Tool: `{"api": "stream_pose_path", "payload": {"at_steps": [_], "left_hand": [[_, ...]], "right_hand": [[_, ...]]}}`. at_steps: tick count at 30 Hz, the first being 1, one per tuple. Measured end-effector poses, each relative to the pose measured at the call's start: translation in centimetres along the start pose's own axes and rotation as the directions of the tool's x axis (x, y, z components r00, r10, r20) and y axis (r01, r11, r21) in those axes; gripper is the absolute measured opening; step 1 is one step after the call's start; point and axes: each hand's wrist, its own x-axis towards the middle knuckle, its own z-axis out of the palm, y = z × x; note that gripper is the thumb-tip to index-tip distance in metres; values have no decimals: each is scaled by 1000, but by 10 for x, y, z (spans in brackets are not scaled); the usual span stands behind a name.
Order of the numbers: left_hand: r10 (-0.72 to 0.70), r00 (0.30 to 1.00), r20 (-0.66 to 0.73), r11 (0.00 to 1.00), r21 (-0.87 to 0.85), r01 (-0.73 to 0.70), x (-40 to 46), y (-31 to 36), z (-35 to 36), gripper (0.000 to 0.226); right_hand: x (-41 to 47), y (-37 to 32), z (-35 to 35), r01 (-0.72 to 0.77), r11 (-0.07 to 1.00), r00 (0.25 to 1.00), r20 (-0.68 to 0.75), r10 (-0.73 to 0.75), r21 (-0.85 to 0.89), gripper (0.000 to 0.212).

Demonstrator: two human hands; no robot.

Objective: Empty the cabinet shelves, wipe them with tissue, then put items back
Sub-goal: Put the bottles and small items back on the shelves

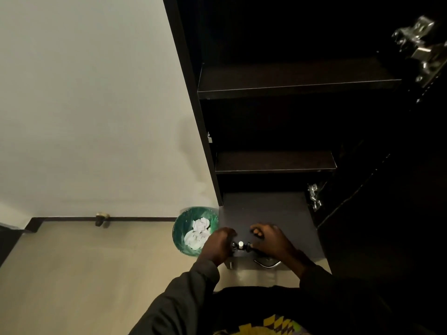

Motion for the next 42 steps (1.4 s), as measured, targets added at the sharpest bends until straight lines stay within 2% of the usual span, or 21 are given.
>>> {"api": "stream_pose_path", "payload": {"at_steps": [3,9,14,18,23,29,33,38,42], "left_hand": [[41,999,13,999,26,-41,17,-3,5,45],[70,996,46,993,87,-73,29,-5,3,41],[75,992,97,989,124,-87,32,-11,1,25],[140,979,148,974,155,-163,32,-15,4,20],[185,974,135,967,152,-204,30,-18,5,20],[206,971,120,967,126,-221,26,-24,5,26],[187,976,113,978,70,-196,23,-27,5,27],[153,984,89,987,32,-156,23,-28,-1,33],[145,987,66,989,4,-145,22,-27,-5,38]], "right_hand": [[17,5,12,79,990,997,18,-78,-114,56],[31,8,21,113,971,993,55,-104,-212,58],[38,6,31,168,945,983,121,-139,-281,47],[40,10,43,239,944,970,102,-222,-226,52],[38,11,52,235,945,972,24,-235,-228,21],[35,6,55,245,945,968,5,-249,-216,9],[33,1,53,235,947,971,3,-240,-218,9],[35,0,50,166,966,986,44,-160,-200,16],[35,7,46,141,974,989,-15,-145,-176,19]]}}
